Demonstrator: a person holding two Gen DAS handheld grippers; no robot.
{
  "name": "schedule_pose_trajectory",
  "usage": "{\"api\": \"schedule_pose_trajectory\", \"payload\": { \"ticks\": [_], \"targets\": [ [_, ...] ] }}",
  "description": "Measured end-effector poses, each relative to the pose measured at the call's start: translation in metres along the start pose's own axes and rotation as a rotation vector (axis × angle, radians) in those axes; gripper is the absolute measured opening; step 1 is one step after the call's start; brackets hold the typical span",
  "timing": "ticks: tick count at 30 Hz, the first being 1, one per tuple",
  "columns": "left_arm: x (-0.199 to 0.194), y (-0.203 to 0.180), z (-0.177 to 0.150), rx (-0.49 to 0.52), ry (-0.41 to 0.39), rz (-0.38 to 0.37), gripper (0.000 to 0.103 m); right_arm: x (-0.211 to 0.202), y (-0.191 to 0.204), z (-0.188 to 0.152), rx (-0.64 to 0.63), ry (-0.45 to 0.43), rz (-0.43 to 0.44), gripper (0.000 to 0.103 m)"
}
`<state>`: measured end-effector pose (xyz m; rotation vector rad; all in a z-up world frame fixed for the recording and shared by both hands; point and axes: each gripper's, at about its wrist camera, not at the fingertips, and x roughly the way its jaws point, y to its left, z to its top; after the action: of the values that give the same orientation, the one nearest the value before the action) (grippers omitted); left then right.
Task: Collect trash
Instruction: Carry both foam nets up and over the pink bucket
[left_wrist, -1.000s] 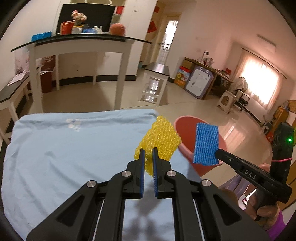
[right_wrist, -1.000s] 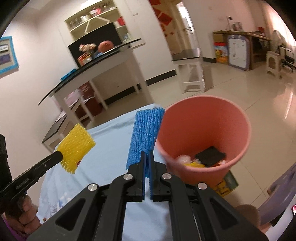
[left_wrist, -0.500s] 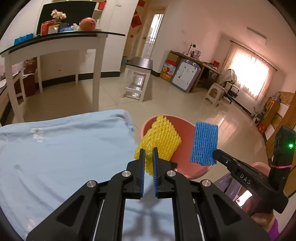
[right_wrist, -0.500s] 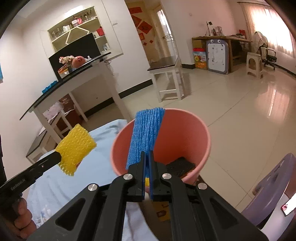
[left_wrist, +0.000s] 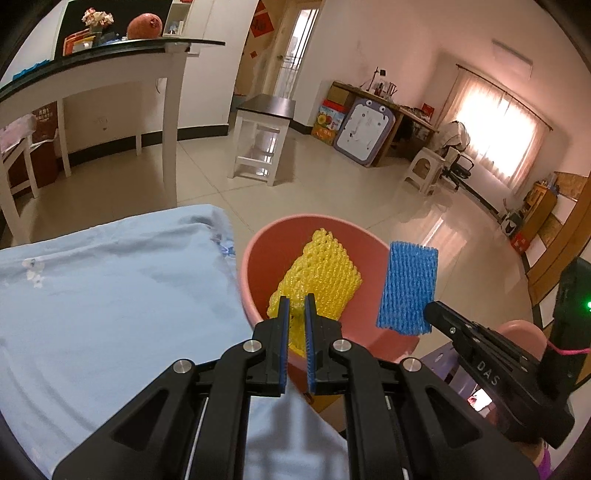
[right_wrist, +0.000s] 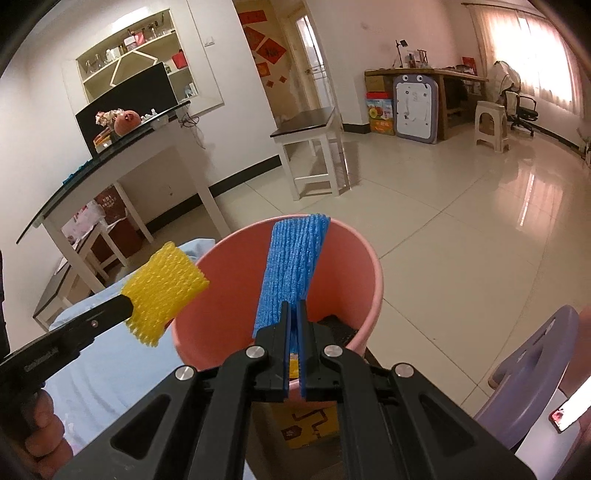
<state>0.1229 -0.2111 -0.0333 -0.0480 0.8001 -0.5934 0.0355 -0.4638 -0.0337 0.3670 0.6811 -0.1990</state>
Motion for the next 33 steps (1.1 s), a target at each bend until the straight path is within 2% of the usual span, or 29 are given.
{"api": "schedule_pose_trajectory", "payload": {
  "ticks": [11,29,32,33],
  "targets": [
    [0.033,-0.009,0.003,0.001,0.040,0.013,0.007,0.018,-0.006,0.006,-0.009,0.020,-0.025,0.003],
    [0.053,-0.022,0.003,0.018,0.070,0.021,0.007,0.039,-0.012,0.008,-0.008,0.054,-0.047,0.004],
    [0.055,-0.022,0.003,0.009,0.079,0.015,0.011,0.038,-0.013,0.007,-0.003,0.050,-0.055,0.006],
    [0.055,-0.023,0.003,0.007,0.087,0.014,0.018,0.038,-0.014,0.007,-0.001,0.049,-0.055,0.008]
  ]
}}
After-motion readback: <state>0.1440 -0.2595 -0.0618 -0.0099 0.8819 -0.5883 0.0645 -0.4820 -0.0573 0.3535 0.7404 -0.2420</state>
